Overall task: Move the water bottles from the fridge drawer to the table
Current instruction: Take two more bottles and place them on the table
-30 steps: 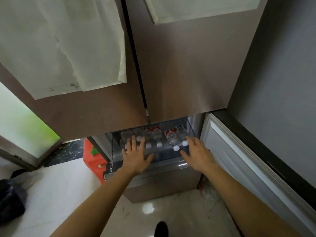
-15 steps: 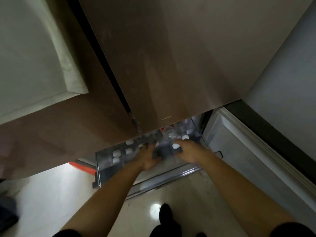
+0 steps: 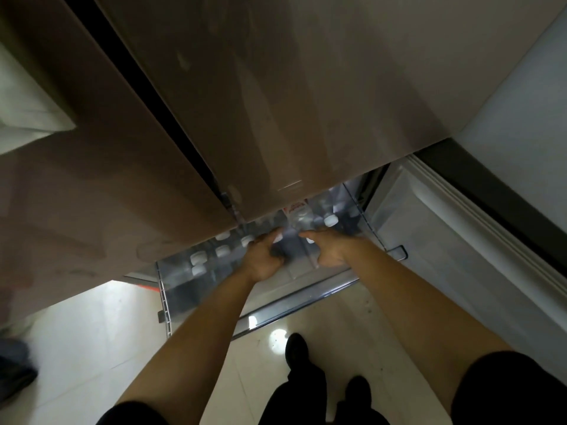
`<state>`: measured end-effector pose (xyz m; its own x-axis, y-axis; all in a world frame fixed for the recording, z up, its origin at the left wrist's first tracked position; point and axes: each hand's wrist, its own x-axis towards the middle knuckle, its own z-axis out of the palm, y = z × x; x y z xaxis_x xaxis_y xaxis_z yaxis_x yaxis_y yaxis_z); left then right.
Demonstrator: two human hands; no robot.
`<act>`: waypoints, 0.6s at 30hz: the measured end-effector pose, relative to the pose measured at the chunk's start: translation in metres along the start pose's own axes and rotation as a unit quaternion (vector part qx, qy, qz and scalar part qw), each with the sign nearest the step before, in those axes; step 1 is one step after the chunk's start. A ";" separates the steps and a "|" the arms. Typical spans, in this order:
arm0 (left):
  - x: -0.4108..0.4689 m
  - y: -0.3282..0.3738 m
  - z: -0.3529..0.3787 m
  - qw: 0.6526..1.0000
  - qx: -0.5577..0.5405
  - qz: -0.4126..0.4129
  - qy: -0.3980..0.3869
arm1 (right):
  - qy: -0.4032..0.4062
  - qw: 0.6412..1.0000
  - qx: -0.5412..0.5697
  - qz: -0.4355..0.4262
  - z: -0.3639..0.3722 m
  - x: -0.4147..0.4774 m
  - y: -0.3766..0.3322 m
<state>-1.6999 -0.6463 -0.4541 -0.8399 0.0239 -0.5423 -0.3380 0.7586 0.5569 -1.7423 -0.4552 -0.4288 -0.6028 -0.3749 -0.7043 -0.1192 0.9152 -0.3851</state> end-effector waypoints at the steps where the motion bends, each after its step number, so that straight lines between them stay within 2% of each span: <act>1: -0.002 -0.001 -0.001 1.000 -0.002 0.002 -0.002 | -0.003 1.000 -0.001 0.000 -0.001 -0.002 -0.001; 7: -0.020 -0.009 -0.003 0.996 0.051 0.028 -0.066 | -0.004 1.000 0.023 -0.004 -0.001 -0.005 -0.001; 11: -0.020 -0.005 0.000 0.997 0.015 0.000 -0.082 | -0.006 1.000 0.028 -0.004 0.001 0.004 0.000; 16: -0.027 -0.006 0.001 0.998 -0.044 -0.007 -0.050 | -0.002 0.998 0.060 -0.004 -0.001 0.004 0.000; 18: -0.033 -0.004 -0.004 0.998 -0.052 -0.012 -0.029 | 0.033 0.998 0.061 -0.004 -0.002 -0.002 0.000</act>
<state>-1.6722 -0.6533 -0.4356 -0.8057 0.0469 -0.5905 -0.4025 0.6881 0.6038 -1.7424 -0.4545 -0.4263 -0.6535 -0.3670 -0.6620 -0.0294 0.8862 -0.4624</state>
